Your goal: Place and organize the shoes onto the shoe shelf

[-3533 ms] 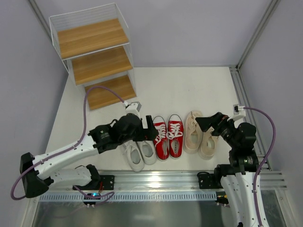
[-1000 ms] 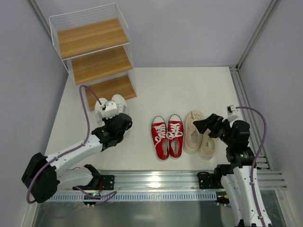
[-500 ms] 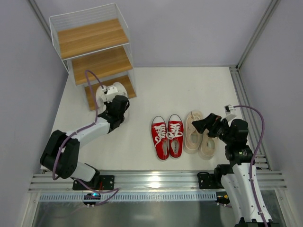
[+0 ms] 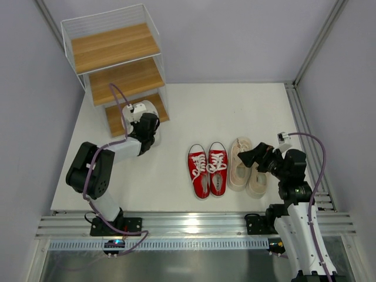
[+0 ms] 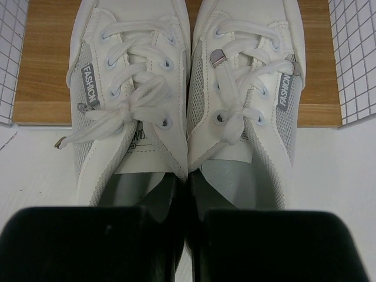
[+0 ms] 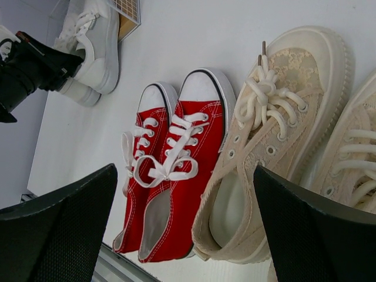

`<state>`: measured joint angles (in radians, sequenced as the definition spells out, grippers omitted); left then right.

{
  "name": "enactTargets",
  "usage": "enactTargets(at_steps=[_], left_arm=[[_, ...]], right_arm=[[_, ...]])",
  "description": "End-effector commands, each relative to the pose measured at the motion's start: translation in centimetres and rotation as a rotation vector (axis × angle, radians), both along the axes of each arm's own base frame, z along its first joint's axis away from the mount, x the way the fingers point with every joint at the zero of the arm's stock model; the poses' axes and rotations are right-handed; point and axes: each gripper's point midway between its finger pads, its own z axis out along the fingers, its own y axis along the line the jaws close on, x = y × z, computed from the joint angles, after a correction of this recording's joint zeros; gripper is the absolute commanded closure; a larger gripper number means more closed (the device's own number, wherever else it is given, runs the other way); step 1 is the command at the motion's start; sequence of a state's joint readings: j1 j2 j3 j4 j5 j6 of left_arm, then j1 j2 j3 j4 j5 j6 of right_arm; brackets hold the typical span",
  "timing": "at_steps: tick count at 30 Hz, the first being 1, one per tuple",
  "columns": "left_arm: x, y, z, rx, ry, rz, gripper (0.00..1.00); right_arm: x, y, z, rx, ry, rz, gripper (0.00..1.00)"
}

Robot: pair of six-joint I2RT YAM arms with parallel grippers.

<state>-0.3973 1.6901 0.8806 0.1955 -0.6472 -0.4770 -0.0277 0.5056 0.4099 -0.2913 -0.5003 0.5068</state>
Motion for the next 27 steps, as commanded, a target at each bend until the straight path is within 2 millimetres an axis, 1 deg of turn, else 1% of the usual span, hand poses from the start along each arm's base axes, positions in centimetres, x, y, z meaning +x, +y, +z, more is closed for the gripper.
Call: enactTargets(at_steps=[1, 4, 9, 11, 14, 16, 21, 22, 24, 25, 27], left_arm=[[4.0, -0.2, 8.0, -0.092, -0.296, 0.055, 1.0], [4.1, 0.3, 8.2, -0.094, -0.301, 0.067, 1.0], [4.4, 1.7, 9.5, -0.106, -0.327, 0.093, 1.0], [4.6, 2.3, 9.3, -0.117, -0.323, 0.105, 1.0], [5.4, 2.3, 8.6, -0.127, -0.308, 0.101, 1.0], [5.9, 2.3, 8.6, -0.123, -0.304, 0.096, 1.0], [6.5, 2.2, 9.6, -0.124, -0.319, 0.086, 1.0], [6.9, 2.5, 9.7, -0.127, -0.32, 0.091, 1.0], [7.1, 2.4, 9.2, -0.135, -0.298, 0.087, 1.0], [7.4, 2.5, 8.7, -0.133, -0.286, 0.089, 1.0], [7.3, 2.5, 7.7, -0.128, -0.255, 0.093, 1.0]], right_arm=[[0.2, 0.1, 0.2, 0.01, -0.03, 0.001, 0.03], [0.1, 0.1, -0.1, 0.007, -0.024, 0.0, 0.03], [0.1, 0.0, -0.4, -0.001, -0.018, -0.003, 0.03], [0.1, 0.0, -0.4, 0.0, -0.017, 0.0, 0.03], [0.0, 0.0, -0.4, -0.003, -0.015, -0.001, 0.03], [0.0, -0.1, -0.5, -0.005, -0.014, -0.003, 0.03], [-0.1, -0.1, -0.7, -0.009, -0.011, -0.005, 0.03], [-0.1, -0.1, -0.7, -0.008, -0.01, -0.007, 0.03], [-0.1, -0.1, -0.7, -0.006, -0.01, -0.006, 0.03], [-0.1, -0.1, -0.7, -0.006, -0.01, -0.006, 0.03], [-0.1, -0.1, -0.7, -0.008, -0.012, -0.007, 0.03]])
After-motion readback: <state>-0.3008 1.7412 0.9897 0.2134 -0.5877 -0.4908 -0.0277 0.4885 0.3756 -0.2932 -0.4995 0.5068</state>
